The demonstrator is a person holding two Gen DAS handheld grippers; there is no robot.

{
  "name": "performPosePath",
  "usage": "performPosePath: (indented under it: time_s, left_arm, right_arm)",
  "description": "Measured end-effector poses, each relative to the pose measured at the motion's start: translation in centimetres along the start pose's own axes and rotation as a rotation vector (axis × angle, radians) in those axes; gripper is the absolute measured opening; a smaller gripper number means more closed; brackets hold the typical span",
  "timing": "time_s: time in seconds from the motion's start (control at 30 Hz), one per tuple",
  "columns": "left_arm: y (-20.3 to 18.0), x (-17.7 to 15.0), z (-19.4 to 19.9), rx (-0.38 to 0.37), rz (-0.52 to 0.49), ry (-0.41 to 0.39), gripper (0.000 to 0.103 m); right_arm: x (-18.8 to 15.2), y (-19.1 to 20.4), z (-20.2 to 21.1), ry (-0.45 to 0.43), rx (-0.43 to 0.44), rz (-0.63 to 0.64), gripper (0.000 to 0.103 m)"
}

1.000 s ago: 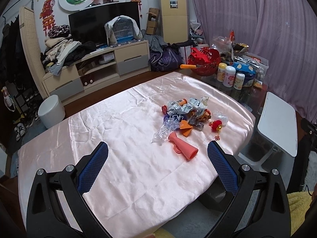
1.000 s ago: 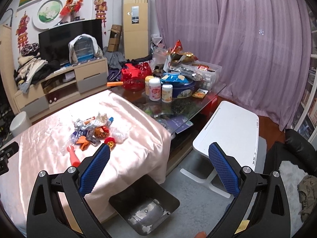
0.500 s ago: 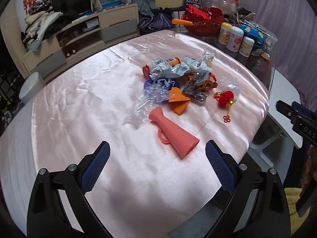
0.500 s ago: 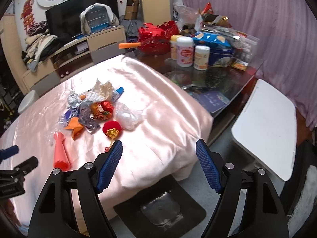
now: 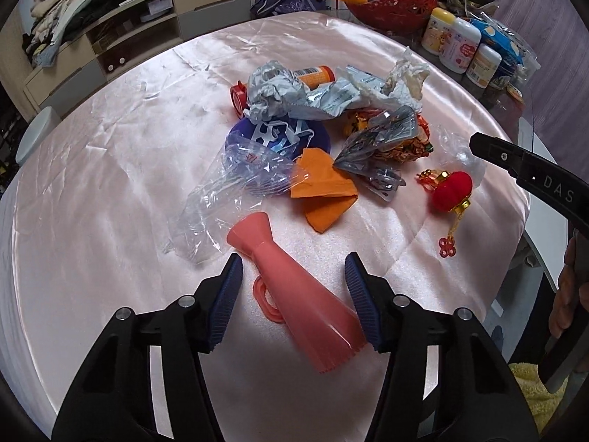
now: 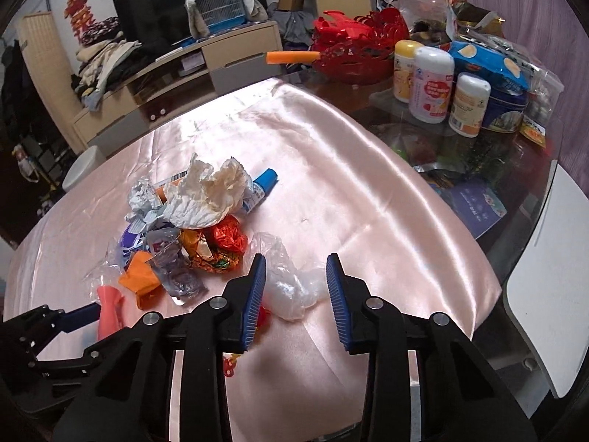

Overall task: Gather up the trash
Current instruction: 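Grasp the pink plastic horn with the left gripper while the right gripper grasps a clear plastic bag, then carry the pink horn and clear bag to the black bin and release both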

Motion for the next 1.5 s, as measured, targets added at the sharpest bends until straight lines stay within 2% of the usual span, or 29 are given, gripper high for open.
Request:
performPosePath:
  time_s: [0.13, 0.2, 0.3, 0.37, 0.43, 0.5, 0.57, 0.6, 0.8, 0.93, 1.03, 1.13, 1.23, 1.4, 1.5]
  left_arm:
    - [0.2, -0.2, -0.5, 0.012, 0.002, -0.004, 0.049]
    - [0.3, -0.1, -0.5, 0.024, -0.003, -0.009, 0.041]
    - [0.4, -0.1, -0.4, 0.026, -0.003, -0.016, 0.038]
    - [0.4, -0.3, -0.2, 0.028, -0.017, -0.023, 0.037]
    - [0.3, -0.5, -0.1, 0.035, -0.037, -0.029, 0.035]
    - [0.5, -0.7, 0.1, 0.036, -0.045, -0.034, 0.031]
    - [0.9, -0.7, 0.3, 0.041, -0.048, -0.033, 0.027]
    - [1.0, -0.6, 0.4, 0.041, -0.05, -0.038, 0.021]
    - [1.5, 1.4, 3.2, 0.029, -0.055, -0.099, 0.02]
    - [0.8, 2.8, 6.9, 0.012, -0.065, -0.169, 0.02]
    - [-0.6, 3.0, 9.9, -0.028, -0.077, -0.217, 0.02]
    - [-2.5, 2.7, 12.7, -0.065, -0.111, -0.262, 0.02]
    - [-4.6, 1.6, 14.1, -0.102, -0.147, -0.273, 0.02]
    - [-8.2, -1.7, 14.3, -0.184, -0.216, -0.242, 0.02]
    - [-10.5, -4.7, 13.2, -0.241, -0.26, -0.191, 0.02]
  right_arm:
    - [-0.7, 0.1, -1.4, 0.031, 0.032, -0.012, 0.033]
    - [-0.9, 0.0, -1.8, 0.039, 0.041, -0.027, 0.033]
    - [-1.4, 0.0, -2.2, 0.063, 0.075, -0.07, 0.035]
    - [-1.5, 0.3, -2.3, 0.062, 0.077, -0.061, 0.033]
    - [-1.6, 0.6, -2.2, 0.057, 0.065, -0.037, 0.023]
    - [-1.4, 0.8, -2.0, 0.045, 0.051, -0.017, 0.018]
    - [-0.8, 0.7, -1.5, 0.02, 0.023, -0.003, 0.016]
    - [-0.3, 0.5, -1.1, 0.004, 0.01, 0.0, 0.016]
    - [2.5, 0.2, 2.8, -0.091, -0.018, 0.001, 0.016]
    - [3.6, -0.1, 6.6, -0.148, -0.038, 0.008, 0.016]
    - [3.6, -0.4, 9.8, -0.177, -0.056, 0.013, 0.016]
    - [2.7, -0.8, 13.0, -0.198, -0.083, 0.023, 0.016]
    - [0.6, -1.7, 15.7, -0.2, -0.12, 0.032, 0.016]
    - [-4.2, -4.0, 18.3, -0.159, -0.176, 0.028, 0.016]
    - [-7.5, -5.4, 18.7, -0.114, -0.19, -0.006, 0.016]
Point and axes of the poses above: each gripper's, at about its wrist camera, not at the fingertips, and z roughly against the way its jaws point, y to its left, x to its top, the point moved 7 cm from there along -z, roughly the way its jaws point, and after that the axes turned 6 degrees about -y, right-handed, at the moved point
